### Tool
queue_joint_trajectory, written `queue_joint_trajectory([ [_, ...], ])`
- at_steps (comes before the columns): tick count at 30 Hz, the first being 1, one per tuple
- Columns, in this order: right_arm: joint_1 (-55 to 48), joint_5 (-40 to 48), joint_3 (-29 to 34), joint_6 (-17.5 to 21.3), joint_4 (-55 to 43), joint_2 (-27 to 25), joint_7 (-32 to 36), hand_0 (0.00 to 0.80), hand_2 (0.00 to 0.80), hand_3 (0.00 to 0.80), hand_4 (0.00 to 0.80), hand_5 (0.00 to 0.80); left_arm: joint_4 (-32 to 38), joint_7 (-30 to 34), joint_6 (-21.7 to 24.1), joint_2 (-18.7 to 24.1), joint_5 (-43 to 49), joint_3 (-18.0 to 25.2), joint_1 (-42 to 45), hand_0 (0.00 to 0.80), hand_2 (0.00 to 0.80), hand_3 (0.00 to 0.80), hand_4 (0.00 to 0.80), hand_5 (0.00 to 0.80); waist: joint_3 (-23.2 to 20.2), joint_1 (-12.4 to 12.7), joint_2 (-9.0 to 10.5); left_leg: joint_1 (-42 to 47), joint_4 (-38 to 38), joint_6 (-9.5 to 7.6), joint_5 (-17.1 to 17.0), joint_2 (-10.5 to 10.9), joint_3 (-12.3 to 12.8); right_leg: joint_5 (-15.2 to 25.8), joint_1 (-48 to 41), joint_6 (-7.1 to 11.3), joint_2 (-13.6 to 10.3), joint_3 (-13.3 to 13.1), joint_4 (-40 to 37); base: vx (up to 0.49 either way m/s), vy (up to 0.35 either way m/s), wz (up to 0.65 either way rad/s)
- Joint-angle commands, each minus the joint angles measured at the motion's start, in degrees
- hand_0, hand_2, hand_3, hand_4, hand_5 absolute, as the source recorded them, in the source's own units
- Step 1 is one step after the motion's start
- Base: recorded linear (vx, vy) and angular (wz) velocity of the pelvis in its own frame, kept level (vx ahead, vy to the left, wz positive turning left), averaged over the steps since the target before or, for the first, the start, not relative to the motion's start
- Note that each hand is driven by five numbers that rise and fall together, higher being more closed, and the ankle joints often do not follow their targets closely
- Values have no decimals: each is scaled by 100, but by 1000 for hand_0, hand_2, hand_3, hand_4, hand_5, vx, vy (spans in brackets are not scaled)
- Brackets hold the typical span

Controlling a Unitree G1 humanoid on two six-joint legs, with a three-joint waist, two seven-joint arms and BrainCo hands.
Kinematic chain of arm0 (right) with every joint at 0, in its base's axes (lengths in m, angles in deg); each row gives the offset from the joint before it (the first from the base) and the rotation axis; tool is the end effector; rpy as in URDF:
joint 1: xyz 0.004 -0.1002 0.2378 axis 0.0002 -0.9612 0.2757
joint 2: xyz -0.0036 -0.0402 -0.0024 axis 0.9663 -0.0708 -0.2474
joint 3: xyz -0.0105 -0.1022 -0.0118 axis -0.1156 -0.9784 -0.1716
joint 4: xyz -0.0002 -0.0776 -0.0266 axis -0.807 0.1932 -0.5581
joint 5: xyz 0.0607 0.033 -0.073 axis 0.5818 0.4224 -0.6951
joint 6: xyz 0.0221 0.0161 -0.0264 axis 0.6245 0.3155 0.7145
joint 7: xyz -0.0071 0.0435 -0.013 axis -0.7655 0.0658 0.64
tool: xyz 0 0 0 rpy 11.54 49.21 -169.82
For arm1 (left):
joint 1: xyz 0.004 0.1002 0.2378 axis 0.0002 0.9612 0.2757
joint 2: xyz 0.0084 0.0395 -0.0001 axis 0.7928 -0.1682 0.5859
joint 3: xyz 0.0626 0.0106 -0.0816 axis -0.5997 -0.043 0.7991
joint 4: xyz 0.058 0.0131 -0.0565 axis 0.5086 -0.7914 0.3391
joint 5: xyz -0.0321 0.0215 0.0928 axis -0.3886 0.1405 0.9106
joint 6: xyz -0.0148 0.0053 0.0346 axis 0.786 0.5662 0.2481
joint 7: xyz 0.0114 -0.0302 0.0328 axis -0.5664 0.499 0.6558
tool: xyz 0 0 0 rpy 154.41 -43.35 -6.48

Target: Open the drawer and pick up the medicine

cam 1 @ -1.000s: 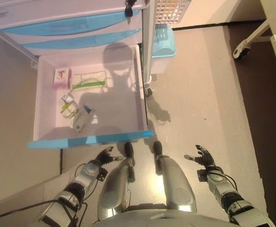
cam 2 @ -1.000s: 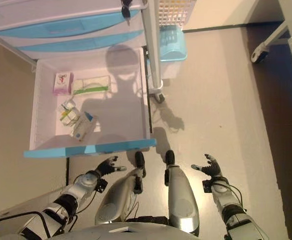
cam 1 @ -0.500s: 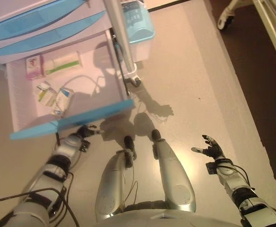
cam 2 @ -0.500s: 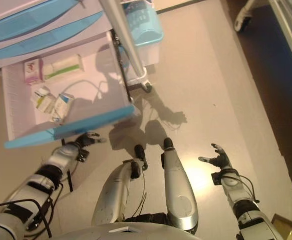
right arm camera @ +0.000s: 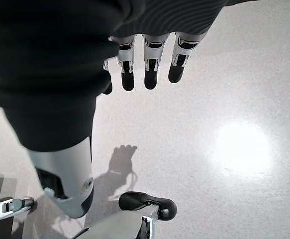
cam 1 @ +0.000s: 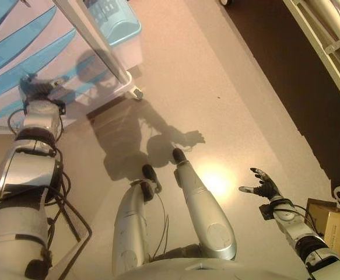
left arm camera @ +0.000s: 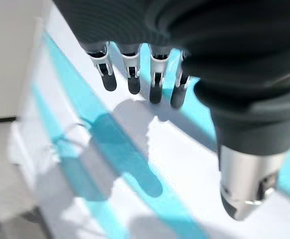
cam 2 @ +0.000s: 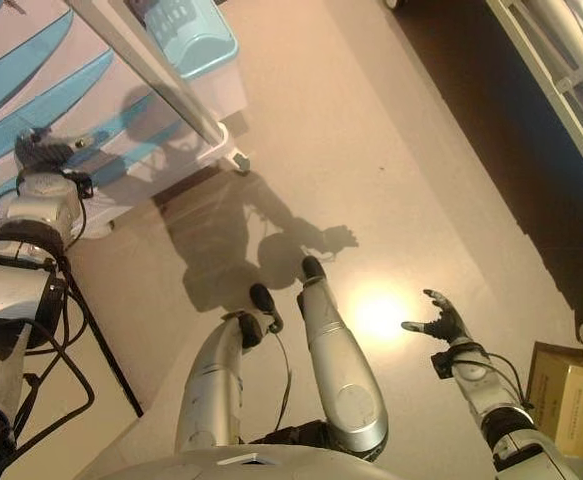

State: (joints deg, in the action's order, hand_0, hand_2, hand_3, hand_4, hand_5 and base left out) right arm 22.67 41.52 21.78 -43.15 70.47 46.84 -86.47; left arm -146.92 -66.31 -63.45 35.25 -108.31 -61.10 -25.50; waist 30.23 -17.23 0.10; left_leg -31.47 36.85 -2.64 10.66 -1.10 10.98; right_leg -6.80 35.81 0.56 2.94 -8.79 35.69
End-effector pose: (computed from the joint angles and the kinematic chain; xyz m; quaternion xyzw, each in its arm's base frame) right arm 0.1778 -0.2768 -0.0340 -0.2734 0.2261 -0.0338 0.9343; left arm 0.3369 0.3093 0.1851 0.1604 0.0422 0.3734 0.9127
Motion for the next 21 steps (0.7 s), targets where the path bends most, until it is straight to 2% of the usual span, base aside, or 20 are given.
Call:
queue_joint_trajectory([
  [1,-167,-161,-106,64,-55,255,-89,0,0,0,0,0,556,834,399,375,-298,-152,682,0,0,0,0,0,-361,109,190,530,-412,-308,465,309,134,313,-138,87,-39,58,-712,-40,-100,3],
  [4,-169,-298,-5,14,-28,375,-94,0,0,0,0,0,1306,1500,403,85,-621,-115,1498,0,0,0,0,0,-383,305,126,764,-727,-292,348,365,33,373,-393,125,-131,160,-968,-55,-154,8],
  [5,-142,-346,12,10,17,414,-88,0,0,0,0,0,1445,1838,352,19,-580,-102,1746,0,0,0,0,0,-402,366,151,789,-851,-308,151,387,53,544,-452,104,-187,178,-1112,-88,-219,7],
  [6,-113,-406,55,5,139,483,-69,0,0,0,0,0,1689,2075,484,-166,-612,-132,2288,0,0,0,0,0,-453,496,108,948,-1018,-294,84,418,-29,536,-658,78,-243,266,-1233,-74,-201,13],
  [8,-113,-426,72,33,274,552,-44,0,0,0,0,0,1805,2281,585,-357,-734,-90,2765,0,0,0,0,0,-520,608,75,1143,-1187,-270,28,441,-133,506,-902,71,-294,335,-1345,48,-173,17],
  [10,-213,-462,162,39,445,660,101,0,0,0,0,0,1949,2632,804,-748,-1197,146,3489,0,0,0,0,0,-705,791,48,1512,-1460,-216,-51,467,-282,418,-1362,49,-401,546,-1517,115,-203,31],
  [12,-361,-432,276,72,627,797,302,0,0,0,0,0,1959,2814,965,-1153,-1306,319,4067,0,0,0,0,0,-887,926,49,1801,-1665,-164,-112,503,-433,358,-1768,33,-464,696,-1697,126,-207,28],
  [14,-469,-460,362,24,787,946,498,0,0,0,0,0,1862,2932,1197,-1490,-1011,427,4611,0,0,0,0,0,-1082,1068,44,2082,-1883,-110,-190,511,-574,311,-2174,-12,-466,862,-1886,116,-220,42],
  [18,-643,-499,490,-140,1071,1125,862,0,0,0,0,0,1492,3033,1259,-1941,-587,558,5410,0,0,0,0,0,-1491,1310,29,2569,-2354,3,-366,498,-869,218,-2845,-96,-379,1095,-2263,96,-203,40],
  [21,-693,-817,503,-288,1392,1246,1003,0,0,0,0,0,1040,3332,1266,-2154,-177,494,5865,0,0,0,0,0,-1767,1449,37,2837,-2630,61,-482,476,-1047,204,-3197,-128,-321,1207,-2514,38,-156,30],
])
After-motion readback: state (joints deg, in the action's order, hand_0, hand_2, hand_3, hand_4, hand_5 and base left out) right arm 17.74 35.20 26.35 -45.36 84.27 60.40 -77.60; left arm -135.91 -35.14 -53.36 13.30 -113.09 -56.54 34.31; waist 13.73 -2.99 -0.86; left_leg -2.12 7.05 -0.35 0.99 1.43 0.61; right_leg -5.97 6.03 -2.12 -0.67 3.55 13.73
